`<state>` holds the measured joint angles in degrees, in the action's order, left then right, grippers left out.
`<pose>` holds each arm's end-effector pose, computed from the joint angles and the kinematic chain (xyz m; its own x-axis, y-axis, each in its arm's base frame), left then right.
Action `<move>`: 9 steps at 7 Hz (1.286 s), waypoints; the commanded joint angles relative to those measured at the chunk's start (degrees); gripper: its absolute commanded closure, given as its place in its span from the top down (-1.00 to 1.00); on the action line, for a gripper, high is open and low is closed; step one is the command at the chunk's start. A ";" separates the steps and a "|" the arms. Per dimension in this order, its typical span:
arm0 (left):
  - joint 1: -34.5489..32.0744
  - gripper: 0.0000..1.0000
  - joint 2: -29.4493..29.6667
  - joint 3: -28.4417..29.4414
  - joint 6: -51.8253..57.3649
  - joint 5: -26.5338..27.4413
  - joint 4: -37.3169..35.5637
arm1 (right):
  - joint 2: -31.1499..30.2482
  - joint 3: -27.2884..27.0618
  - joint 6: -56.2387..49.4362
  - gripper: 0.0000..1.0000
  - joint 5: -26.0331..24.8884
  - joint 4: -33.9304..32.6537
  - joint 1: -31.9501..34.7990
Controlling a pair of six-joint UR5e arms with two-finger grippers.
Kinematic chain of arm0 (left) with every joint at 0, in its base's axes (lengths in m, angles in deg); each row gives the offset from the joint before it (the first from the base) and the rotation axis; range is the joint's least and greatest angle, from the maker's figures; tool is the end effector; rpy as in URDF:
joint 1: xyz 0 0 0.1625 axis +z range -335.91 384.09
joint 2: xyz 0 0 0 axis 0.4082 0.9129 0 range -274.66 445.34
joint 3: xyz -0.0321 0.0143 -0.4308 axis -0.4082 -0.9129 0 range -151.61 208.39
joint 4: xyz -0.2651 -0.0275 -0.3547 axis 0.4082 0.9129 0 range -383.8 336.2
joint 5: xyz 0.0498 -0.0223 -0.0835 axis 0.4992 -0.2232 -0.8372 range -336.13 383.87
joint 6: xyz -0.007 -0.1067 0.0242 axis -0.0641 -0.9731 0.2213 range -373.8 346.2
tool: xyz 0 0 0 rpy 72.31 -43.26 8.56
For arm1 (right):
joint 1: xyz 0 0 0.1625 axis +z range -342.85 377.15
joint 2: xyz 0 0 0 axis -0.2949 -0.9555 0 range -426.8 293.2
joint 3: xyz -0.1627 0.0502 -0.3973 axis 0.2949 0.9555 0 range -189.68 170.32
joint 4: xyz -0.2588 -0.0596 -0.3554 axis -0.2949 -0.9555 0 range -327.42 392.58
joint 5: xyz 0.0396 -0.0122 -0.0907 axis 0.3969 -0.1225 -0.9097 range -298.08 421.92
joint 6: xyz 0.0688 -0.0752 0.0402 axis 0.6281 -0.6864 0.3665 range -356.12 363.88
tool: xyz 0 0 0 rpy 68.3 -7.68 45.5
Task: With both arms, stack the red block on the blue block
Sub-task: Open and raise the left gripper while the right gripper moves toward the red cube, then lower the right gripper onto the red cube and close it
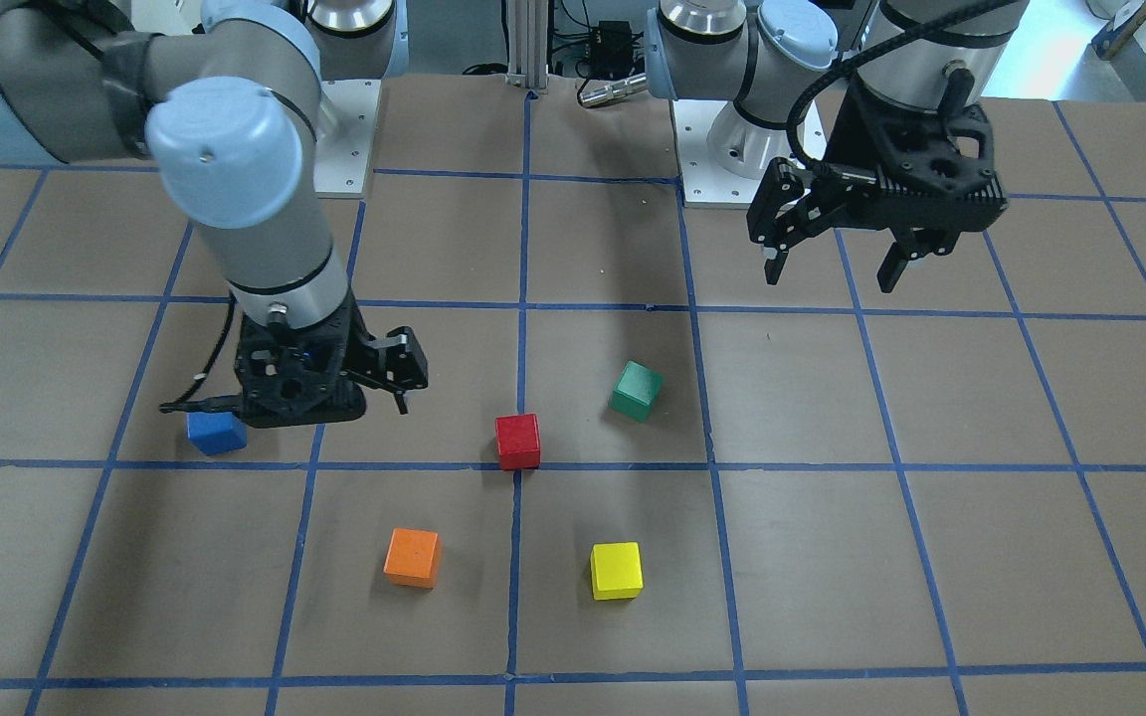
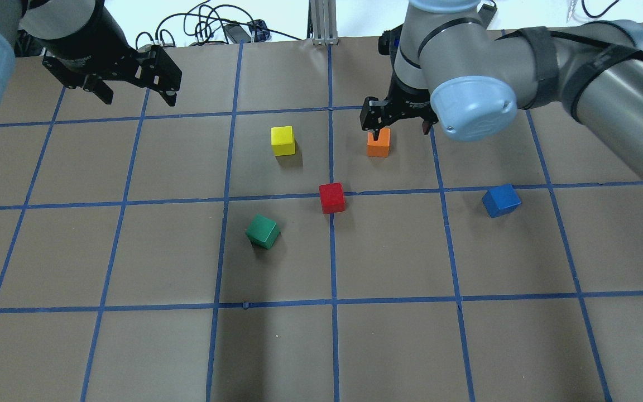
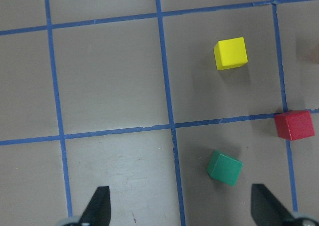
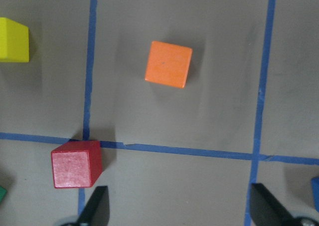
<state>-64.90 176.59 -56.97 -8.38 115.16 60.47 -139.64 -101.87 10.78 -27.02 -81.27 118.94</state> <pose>-0.1212 -0.5500 0.5273 -0.9967 0.0721 -0.0372 0.0770 0.9848 -0.1556 0.2621 -0.5937 0.3339 -0.9958 -0.0868 -0.0278 -0.0845 0.9935 -0.0757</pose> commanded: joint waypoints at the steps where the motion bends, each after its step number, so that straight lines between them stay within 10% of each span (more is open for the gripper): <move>1: -0.65 1.00 0.68 2.47 -1.01 -0.15 4.12 | 3.92 -0.35 3.29 1.00 0.00 -4.34 4.46; 9: -0.04 1.00 -1.08 1.42 -1.02 -2.09 4.68 | 12.36 -0.88 3.37 1.00 2.63 -7.96 9.04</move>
<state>-64.86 175.57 -55.45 -9.39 113.06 65.05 -127.89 -102.45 14.16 -24.46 -89.17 127.85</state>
